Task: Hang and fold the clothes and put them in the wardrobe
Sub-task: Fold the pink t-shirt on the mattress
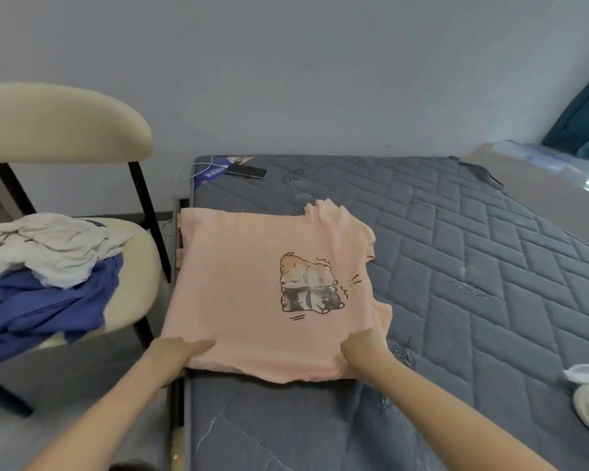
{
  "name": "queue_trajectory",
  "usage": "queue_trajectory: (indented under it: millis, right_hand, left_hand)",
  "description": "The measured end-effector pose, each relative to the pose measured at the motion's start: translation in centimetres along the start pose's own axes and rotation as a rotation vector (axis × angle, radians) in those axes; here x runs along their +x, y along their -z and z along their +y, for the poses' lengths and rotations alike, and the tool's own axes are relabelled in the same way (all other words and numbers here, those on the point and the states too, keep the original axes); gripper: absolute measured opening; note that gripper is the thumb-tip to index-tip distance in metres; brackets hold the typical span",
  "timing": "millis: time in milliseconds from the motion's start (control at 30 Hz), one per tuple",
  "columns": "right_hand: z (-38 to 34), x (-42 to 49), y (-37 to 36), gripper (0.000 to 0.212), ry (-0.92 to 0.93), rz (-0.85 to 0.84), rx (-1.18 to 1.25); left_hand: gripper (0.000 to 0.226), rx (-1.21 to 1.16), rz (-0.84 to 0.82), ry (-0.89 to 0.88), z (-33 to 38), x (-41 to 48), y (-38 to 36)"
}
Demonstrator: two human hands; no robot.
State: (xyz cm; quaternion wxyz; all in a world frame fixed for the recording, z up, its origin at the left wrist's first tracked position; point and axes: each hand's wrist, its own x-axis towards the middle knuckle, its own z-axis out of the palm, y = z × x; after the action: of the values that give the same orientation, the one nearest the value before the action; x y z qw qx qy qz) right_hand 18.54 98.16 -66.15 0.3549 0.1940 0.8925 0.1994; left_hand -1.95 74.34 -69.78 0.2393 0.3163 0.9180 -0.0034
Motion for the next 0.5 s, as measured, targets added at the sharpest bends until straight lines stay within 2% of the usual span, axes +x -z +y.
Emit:
queue_trajectory:
  millis: [67, 100, 167, 233, 300, 367, 433, 500]
  right_hand:
    - [-0.2, 0.2, -0.8, 0.029, 0.050, -0.051, 0.079]
    - [-0.2, 0.3, -1.0, 0.029, 0.070, -0.125, 0.131]
    - [-0.1, 0.4, -1.5, 0.035, 0.062, -0.280, 0.271]
    - [0.7, 0.7, -1.7, 0.061, -0.013, -0.377, 0.574]
    - [1.7, 1.0, -2.0, 0.074, -0.068, -0.369, 0.846]
    - [2.8, 1.5, -3.0, 0.069, -0.154, -0.154, 1.002]
    - [4.1, 2.0, -4.7, 0.046, -0.334, 0.143, 1.105]
    - [5.3, 2.5, -6.9, 0.021, -0.485, 0.302, 1.251]
  left_hand:
    - [0.062, 0.052, -0.070, -0.013, 0.5, -1.4, -0.5]
    - [0.064, 0.049, -0.179, -0.019, 0.3, -1.2, -1.3]
    - [0.090, 0.179, -0.285, -0.042, 0.6, -1.6, -1.3]
    - [0.097, 0.251, -0.297, -0.063, 1.6, -2.1, -0.7]
    - [0.099, 0.243, -0.273, -0.111, 3.0, -1.7, -0.4]
    - [0.093, 0.254, -0.266, -0.183, 5.1, -1.3, -0.5]
    - [0.082, 0.230, -0.208, -0.264, 7.7, -0.8, -0.9]
    - [0.076, 0.174, -0.112, -0.360, 10.9, -0.4, -1.6]
